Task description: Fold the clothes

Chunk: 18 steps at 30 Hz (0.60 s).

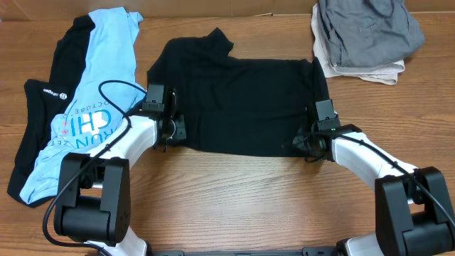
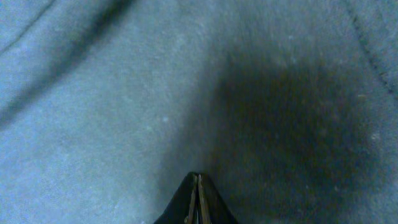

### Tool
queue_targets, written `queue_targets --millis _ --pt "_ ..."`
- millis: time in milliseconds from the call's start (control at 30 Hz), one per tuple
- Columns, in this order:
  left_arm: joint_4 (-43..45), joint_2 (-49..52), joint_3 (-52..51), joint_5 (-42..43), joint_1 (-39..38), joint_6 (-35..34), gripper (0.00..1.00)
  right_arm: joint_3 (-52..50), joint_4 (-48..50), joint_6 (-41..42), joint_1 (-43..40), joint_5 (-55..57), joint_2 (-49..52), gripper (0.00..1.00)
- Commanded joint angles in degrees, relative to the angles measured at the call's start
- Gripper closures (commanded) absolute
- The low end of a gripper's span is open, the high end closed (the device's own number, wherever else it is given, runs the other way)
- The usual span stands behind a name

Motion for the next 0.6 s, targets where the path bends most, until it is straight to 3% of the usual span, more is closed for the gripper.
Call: queue_targets --millis 0,567 --pt "-5.97 2.58 -0.35 -2.23 0.68 -1.84 0.96 -0.55 -0.46 -0.42 -0.24 0.46 2.19 0.96" --pt "-25.77 2.58 2.16 -2.25 5.42 0.37 0.96 -0.55 -25.77 6.16 -5.07 -11.13 1.44 0.96"
